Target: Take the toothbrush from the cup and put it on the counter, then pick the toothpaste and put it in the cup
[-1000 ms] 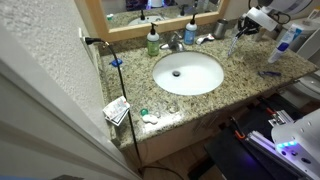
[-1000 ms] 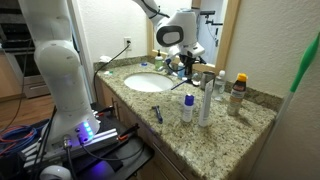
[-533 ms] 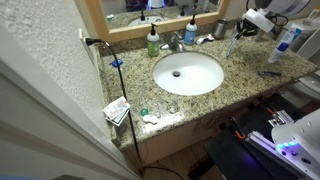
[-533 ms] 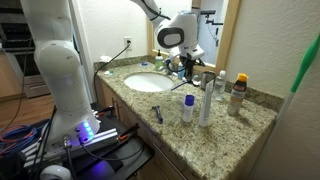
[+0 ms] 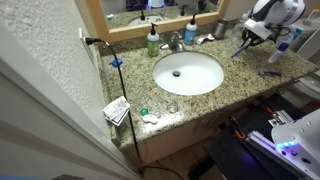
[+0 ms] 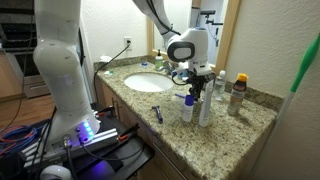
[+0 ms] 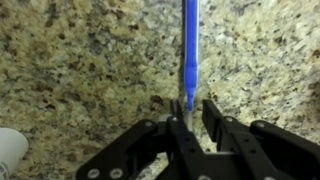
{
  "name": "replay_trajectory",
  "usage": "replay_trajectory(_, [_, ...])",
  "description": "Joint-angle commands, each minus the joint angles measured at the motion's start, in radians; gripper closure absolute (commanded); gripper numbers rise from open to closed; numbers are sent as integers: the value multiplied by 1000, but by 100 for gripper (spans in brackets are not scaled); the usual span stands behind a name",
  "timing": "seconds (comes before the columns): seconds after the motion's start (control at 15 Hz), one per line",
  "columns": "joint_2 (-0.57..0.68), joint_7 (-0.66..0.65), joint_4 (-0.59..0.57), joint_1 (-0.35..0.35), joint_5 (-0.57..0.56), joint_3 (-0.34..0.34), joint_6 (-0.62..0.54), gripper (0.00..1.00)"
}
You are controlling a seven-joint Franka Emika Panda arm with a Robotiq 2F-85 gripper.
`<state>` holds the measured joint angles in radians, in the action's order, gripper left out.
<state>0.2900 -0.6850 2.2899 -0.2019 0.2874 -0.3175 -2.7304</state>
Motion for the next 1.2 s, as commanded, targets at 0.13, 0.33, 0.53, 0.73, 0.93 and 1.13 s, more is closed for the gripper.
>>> replay_trajectory(0.13, [-129,-18,36,62,-128,-9,-21,26])
replay_trajectory(0.33, [-270,34,66,78,-153,34,-32,4])
replay_trajectory(0.53, [-254,53,14,59,-102,80,-8,0])
replay_trajectory(0.73, [-291,55,19,57,-94,98,0,0])
replay_trajectory(0.93, [-213,28,-4,71,-101,113,-25,0])
replay_trajectory(1.13, [-155,-24,-54,99,31,163,-29,0])
